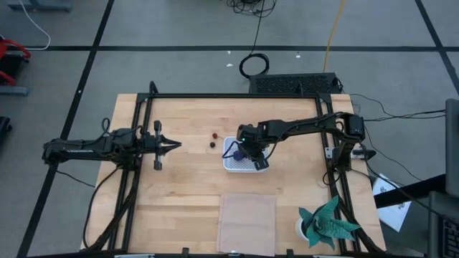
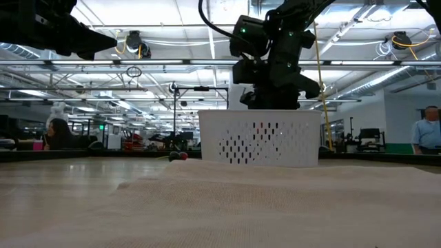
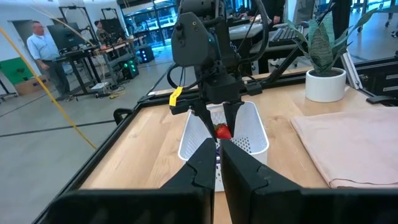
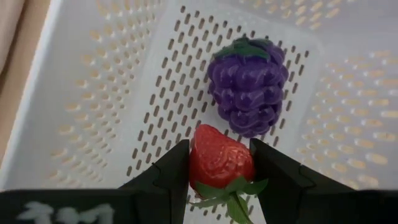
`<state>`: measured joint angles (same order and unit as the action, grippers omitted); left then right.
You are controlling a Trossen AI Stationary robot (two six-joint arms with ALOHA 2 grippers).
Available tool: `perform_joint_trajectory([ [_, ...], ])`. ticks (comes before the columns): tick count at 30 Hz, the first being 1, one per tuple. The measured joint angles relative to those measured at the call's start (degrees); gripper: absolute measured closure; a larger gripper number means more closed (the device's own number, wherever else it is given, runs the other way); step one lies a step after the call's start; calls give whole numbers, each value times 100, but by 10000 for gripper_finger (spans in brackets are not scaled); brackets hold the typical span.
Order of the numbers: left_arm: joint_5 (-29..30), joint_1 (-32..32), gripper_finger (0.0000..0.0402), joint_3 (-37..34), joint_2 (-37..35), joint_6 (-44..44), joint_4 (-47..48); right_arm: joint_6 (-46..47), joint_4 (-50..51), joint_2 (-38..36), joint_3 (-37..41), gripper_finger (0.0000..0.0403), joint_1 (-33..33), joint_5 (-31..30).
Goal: Pick and placing Produce into tupperware
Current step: Put the red strawberry into the white basket
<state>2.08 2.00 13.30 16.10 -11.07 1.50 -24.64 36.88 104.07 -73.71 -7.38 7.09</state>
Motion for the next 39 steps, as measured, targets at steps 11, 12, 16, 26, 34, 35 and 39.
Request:
perform_joint_trajectory([
  [11,-2,0,376,0,-1,-2,0,39,-383,0,444,266,0,-109],
  [12,-2,0,376,0,-1,-2,0,39,-420,0,472,266,0,-108],
  [16,-2,0,376,0,1,-2,0,37,-481,-7,554,266,0,-87],
  [26,-2,0,376,0,-1,-5,0,45,-492,-9,596,266,-2,-79],
  [34,-2,0,376,0,-1,-17,0,103,-471,-9,595,266,-8,-76],
  [35,-1,0,376,0,1,-18,0,103,-425,-7,577,266,-11,-83],
  [39,-2,0,376,0,-1,-28,0,134,-174,7,326,266,-12,-105],
])
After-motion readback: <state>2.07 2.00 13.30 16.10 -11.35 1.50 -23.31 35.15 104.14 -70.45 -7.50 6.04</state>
